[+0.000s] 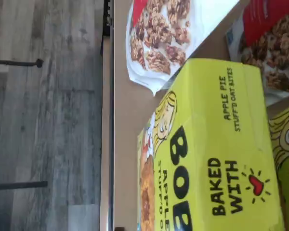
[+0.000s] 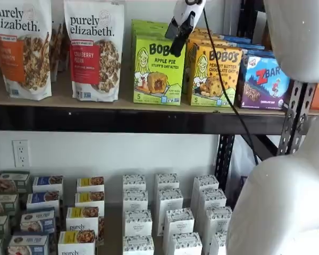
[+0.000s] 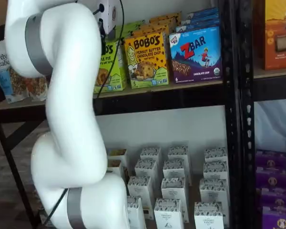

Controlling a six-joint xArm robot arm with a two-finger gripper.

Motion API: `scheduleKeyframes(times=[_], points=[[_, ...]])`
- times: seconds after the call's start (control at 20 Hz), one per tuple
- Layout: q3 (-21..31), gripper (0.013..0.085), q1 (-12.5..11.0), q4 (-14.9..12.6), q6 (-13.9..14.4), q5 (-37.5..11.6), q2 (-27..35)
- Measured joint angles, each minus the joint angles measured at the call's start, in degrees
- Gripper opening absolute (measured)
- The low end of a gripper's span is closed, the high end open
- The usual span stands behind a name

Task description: Pick the green box on the top shelf, the fourth from the left

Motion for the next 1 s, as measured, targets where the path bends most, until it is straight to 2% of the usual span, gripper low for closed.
scheduleKeyframes(times=[1.0], points=[[-1.05,0.0850,1.55,-3.94,0.68,-1.11,2.65]])
